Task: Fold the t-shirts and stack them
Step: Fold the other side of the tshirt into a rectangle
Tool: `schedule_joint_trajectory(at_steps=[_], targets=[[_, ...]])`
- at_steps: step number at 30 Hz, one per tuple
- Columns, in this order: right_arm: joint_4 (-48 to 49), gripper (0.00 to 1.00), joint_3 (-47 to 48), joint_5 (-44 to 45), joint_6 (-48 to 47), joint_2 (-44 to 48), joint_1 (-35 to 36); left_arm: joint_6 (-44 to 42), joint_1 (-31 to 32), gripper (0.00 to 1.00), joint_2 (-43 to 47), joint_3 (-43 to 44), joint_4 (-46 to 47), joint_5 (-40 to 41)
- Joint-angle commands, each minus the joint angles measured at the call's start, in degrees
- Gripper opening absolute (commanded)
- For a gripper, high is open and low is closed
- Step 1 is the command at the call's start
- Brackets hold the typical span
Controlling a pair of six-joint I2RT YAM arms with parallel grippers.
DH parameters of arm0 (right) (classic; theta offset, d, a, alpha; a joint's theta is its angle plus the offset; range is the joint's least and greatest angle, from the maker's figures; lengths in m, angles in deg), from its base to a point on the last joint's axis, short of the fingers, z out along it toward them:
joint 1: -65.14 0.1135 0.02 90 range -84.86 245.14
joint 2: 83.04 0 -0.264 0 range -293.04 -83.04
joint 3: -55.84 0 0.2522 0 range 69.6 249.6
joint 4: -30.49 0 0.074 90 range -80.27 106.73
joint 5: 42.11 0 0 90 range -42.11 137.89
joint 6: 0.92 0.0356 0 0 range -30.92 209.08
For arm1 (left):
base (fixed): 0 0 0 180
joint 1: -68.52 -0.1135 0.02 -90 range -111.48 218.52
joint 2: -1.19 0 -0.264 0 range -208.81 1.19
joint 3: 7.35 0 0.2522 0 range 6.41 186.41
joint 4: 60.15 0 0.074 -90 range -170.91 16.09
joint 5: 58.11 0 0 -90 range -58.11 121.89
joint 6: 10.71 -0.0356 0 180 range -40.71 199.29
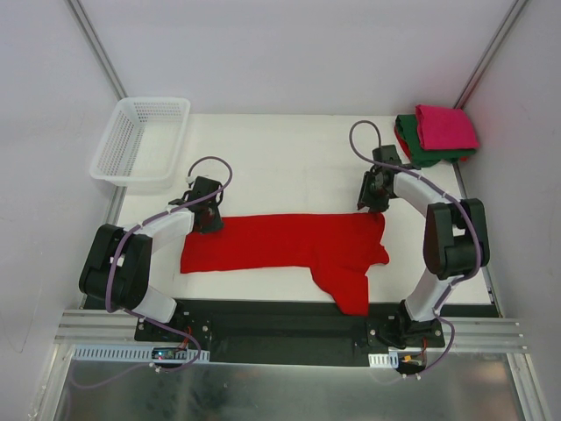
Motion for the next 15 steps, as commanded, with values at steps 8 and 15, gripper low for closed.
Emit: schedule_joint_trajectory(at_steps=[8, 15], targets=[[-5.51, 0.4, 0.46, 9.78, -1.47, -1.58, 3.03, -1.04, -0.71, 0.22, -1.17, 0.81, -2.35, 0.87], [-9.73, 0.4, 3.71, 19.26, -1.65, -3.24, 3.74, -0.96, -0.62, 0.22, -1.26, 0.81, -2.35, 0.78]])
